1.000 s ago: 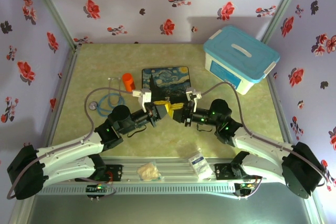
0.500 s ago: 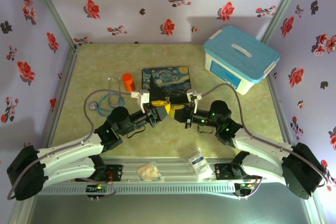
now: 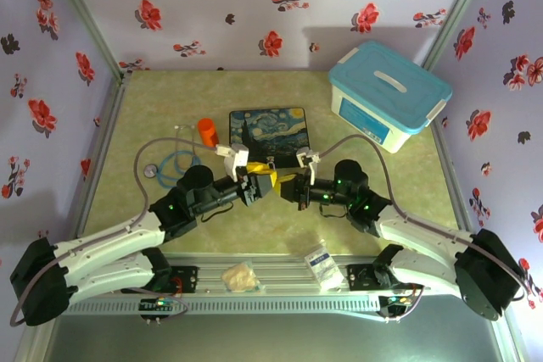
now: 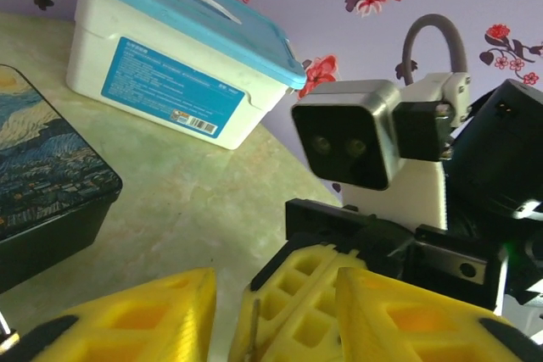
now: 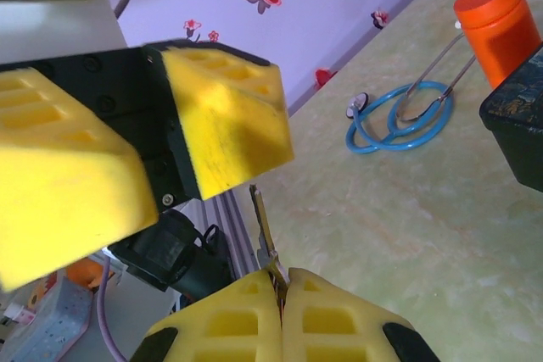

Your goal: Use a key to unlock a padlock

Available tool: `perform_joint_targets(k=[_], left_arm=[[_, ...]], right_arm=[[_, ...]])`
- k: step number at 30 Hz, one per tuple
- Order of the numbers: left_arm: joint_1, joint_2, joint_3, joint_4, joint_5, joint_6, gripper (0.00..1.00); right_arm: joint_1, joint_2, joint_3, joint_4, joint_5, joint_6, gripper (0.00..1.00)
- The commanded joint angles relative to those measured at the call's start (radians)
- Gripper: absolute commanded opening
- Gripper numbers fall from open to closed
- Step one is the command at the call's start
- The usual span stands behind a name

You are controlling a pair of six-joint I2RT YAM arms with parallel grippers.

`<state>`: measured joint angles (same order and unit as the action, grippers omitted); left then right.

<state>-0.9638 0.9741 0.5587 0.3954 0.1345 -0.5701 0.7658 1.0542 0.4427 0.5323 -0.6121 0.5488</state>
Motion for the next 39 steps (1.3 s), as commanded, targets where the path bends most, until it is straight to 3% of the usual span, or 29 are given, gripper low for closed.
perform_joint_targets(k=[1,8,15,19,20,21,22,25,32,39], left_arm=[[0.005,0.032,0.032,-0.032,0.058,0.041,0.32],[0.01,0.06,0.052,-0.051,0.083,0.039,0.24],[0.011,0.057,0.037,-0.036,0.083,0.027,0.0],[0.017,0.044,0.033,-0.044,0.068,0.021,0.0],[0.018,0.038,0.03,-0.044,0.057,0.016,0.0],[0.02,0.028,0.026,-0.043,0.036,0.004,0.0],[0.023,0.017,0.017,-0.03,0.016,-0.014,0.0],[0.026,-0.004,-0.039,0.118,-0.024,-0.104,0.0],[0.028,0.016,-0.108,0.41,-0.044,-0.262,0.0],[0.031,-0.001,-0.145,0.492,-0.066,-0.28,0.0]], right_arm=[[0.002,0.018,0.039,-0.013,-0.031,-0.019,0.0],[0.005,0.025,0.043,-0.014,-0.026,-0.018,0.0],[0.006,0.029,0.047,-0.027,-0.028,-0.027,0.0],[0.004,0.013,0.045,-0.039,-0.013,-0.03,0.02],[0.002,0.007,0.041,-0.035,-0.007,-0.026,0.14],[-0.001,-0.002,0.034,-0.024,0.005,-0.016,0.38],[-0.006,-0.015,0.021,-0.001,0.018,0.001,0.55],[-0.014,-0.041,-0.021,0.129,0.033,0.057,0.69],[-0.014,0.041,-0.021,0.394,-0.012,0.181,0.7],[-0.015,0.11,-0.024,0.488,-0.038,0.22,0.6]])
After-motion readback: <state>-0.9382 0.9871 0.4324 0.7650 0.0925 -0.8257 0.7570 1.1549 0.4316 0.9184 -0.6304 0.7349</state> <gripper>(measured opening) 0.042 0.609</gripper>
